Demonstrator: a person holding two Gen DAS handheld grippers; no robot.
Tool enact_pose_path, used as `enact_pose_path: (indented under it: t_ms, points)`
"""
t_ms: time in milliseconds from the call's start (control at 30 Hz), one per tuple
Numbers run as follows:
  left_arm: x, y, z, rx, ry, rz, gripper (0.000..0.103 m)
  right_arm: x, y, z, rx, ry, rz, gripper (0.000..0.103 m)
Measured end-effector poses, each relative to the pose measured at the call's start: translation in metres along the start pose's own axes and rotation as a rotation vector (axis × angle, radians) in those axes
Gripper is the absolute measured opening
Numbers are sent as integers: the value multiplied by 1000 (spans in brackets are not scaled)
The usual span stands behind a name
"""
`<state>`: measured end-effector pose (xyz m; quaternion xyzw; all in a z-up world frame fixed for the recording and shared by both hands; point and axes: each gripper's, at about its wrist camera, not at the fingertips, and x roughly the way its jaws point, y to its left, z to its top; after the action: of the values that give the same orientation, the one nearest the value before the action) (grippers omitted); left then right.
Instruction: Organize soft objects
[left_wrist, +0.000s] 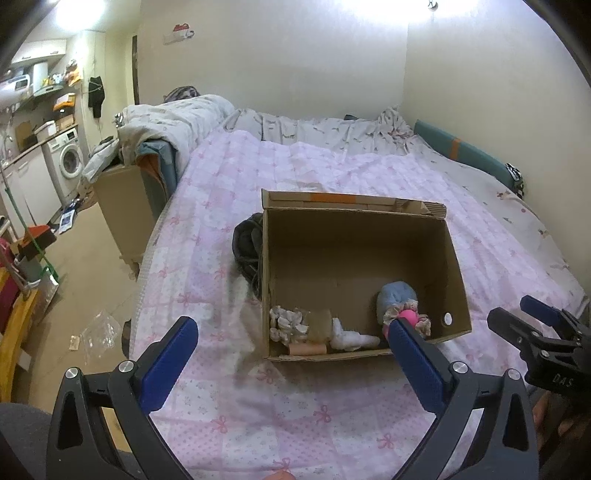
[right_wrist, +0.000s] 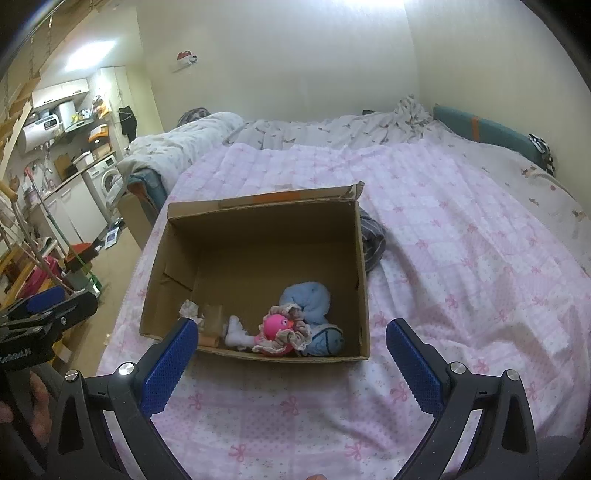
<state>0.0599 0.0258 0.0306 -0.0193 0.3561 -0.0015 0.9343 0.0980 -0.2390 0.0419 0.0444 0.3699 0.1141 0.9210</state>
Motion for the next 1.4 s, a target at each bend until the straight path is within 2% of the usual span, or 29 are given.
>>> enact_pose_path:
  t_ms: [1400]
  points:
    - [2,-5,-4,4,12,-7,103,-1,0,1,3,2,-7,103]
